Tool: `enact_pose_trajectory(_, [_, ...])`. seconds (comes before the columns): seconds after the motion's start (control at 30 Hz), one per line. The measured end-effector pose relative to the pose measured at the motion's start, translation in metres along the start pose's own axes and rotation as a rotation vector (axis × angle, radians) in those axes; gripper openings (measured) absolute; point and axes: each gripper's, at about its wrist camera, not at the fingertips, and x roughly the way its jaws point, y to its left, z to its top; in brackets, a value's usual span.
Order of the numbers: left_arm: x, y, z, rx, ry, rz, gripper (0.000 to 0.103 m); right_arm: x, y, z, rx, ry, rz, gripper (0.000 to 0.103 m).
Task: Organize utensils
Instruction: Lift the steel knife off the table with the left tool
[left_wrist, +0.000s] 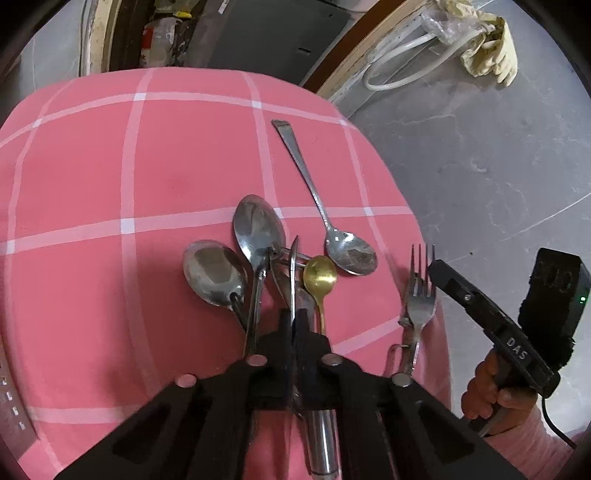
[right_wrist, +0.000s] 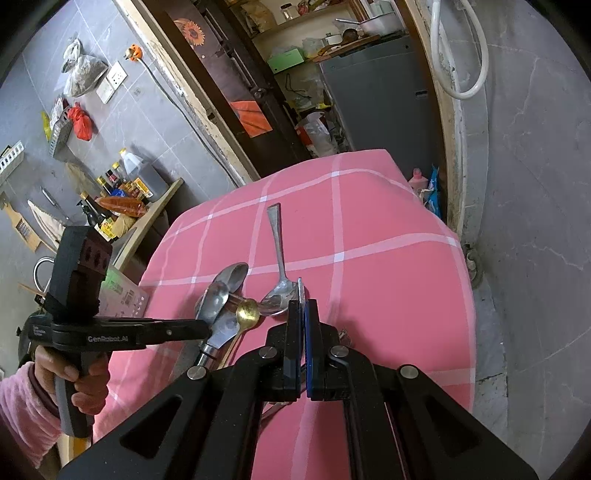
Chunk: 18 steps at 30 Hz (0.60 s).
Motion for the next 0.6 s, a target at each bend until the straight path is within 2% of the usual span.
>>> enact_pose_trajectory(0.13, [-0.008,-0.002,-0.005,0.014,-0.028,-0.011,0.002,-0.009,0.004,-0.002,0.010,-0.018,-0.007,0.002])
enact_pose_trajectory(0.27, [-0.026,-0.006,-0.012,0.025,-0.081,-0.032,0.002,-0.029,0.015,-0.002,0.001,-0.075,-0.016,0.002])
enact_pose_trajectory(0.6, [-0.113,-0.025,-0.025,0.086,-0.322,-0.084,0.002,-0.092,0.067,0.012,-0.090,-0.248,-0.071,0.003])
